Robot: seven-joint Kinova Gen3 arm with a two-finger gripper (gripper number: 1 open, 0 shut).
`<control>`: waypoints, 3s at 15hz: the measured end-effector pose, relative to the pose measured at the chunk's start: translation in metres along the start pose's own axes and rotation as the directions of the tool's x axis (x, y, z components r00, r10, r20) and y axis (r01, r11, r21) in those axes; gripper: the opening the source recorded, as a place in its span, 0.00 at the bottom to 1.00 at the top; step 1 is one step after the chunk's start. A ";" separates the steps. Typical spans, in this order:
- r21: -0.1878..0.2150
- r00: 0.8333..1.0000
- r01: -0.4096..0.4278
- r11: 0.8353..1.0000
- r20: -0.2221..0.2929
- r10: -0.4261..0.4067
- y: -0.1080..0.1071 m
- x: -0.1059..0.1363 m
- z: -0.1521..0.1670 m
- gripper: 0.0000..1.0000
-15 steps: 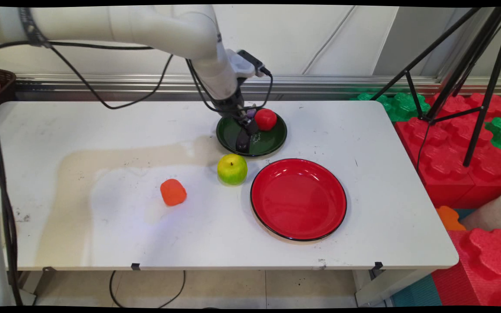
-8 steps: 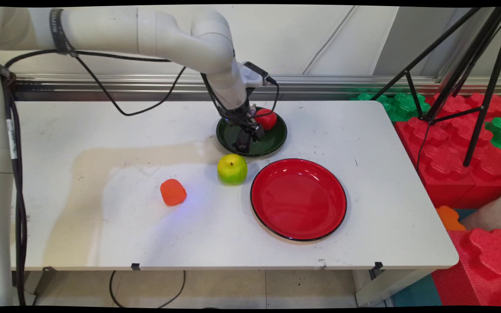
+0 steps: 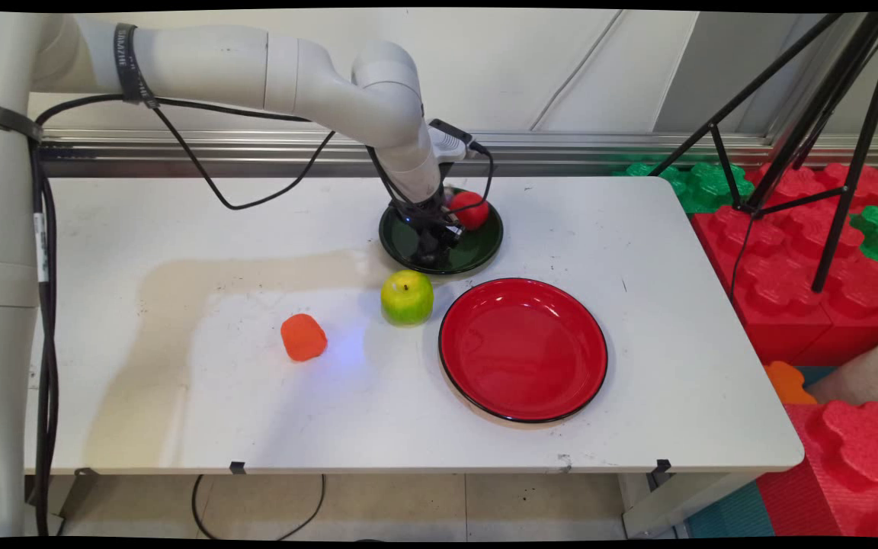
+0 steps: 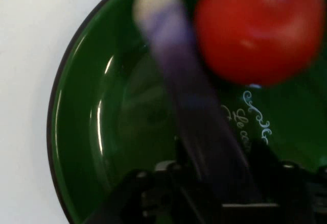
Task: Pick up the eggplant from the green plate, then place the picked object on the red plate
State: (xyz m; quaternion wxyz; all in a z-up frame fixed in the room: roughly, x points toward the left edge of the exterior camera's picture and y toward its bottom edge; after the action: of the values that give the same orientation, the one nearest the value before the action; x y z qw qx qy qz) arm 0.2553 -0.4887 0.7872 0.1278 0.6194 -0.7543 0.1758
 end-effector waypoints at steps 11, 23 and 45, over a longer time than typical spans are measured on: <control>0.075 0.988 0.135 0.988 -0.081 -0.129 -0.002 -0.008 -0.034 0.00; 0.071 0.966 -0.116 0.991 -0.224 0.129 0.021 -0.001 -0.142 0.00; -0.134 0.727 -0.686 0.715 -0.101 0.679 0.106 -0.063 -0.203 0.00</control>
State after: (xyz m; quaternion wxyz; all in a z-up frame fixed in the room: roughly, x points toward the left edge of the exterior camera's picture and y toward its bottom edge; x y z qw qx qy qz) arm 0.1592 -0.3282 0.9339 0.1205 0.2812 -0.9381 0.1625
